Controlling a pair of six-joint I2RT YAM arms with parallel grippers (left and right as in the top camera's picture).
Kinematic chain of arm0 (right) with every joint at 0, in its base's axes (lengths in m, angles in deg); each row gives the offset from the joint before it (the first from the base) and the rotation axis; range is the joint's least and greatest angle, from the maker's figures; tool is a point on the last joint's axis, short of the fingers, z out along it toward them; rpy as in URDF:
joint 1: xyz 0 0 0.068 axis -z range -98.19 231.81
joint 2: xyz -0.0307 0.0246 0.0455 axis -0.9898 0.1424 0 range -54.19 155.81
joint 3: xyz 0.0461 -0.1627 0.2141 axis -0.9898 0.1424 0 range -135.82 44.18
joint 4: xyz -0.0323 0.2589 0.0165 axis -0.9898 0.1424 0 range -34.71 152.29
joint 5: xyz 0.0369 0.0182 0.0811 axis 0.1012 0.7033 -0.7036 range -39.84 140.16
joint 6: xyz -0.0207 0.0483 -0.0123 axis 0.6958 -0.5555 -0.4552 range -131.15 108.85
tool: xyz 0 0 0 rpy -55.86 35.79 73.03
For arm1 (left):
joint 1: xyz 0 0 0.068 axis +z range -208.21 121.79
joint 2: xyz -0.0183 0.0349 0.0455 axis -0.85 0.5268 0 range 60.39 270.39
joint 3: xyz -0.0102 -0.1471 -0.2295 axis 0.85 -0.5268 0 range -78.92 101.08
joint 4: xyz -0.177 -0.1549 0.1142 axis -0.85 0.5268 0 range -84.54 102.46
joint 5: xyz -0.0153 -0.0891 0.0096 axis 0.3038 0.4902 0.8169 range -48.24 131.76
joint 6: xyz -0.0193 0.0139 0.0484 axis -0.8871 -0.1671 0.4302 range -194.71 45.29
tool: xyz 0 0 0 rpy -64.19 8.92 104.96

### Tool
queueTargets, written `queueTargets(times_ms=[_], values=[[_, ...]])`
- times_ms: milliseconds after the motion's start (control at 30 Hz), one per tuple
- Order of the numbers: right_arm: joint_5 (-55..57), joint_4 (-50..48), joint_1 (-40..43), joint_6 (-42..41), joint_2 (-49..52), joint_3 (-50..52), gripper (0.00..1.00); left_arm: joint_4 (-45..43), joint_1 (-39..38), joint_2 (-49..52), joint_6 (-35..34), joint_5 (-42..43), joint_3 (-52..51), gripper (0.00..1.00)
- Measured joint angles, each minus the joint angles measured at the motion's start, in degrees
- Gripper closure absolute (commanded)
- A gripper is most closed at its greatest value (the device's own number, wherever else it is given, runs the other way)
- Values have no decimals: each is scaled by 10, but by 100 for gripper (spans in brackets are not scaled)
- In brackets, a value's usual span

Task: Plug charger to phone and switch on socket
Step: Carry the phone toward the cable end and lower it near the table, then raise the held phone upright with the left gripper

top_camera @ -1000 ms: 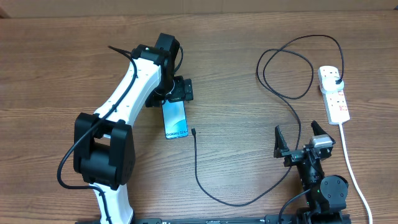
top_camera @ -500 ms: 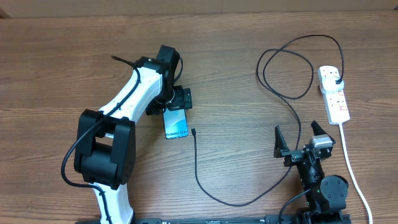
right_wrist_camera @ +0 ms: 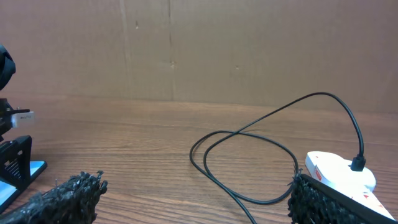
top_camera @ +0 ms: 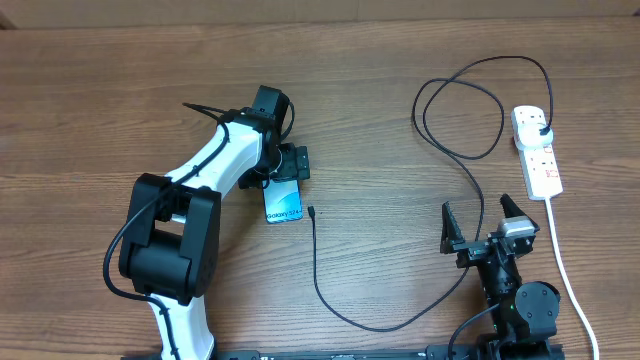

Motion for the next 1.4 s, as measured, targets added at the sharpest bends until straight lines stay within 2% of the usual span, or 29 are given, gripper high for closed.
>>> queueTargets(times_ms=[1033, 1200, 1400], values=[[0, 0, 0, 0, 0, 0, 0, -60, -2, -24, -6, -19, -46, 0], [0, 0, 0, 0, 0, 0, 0, -60, -2, -26, -15, -26, -50, 7], [0, 0, 0, 0, 0, 0, 0, -28, -1, -27, -18, -42, -51, 2]])
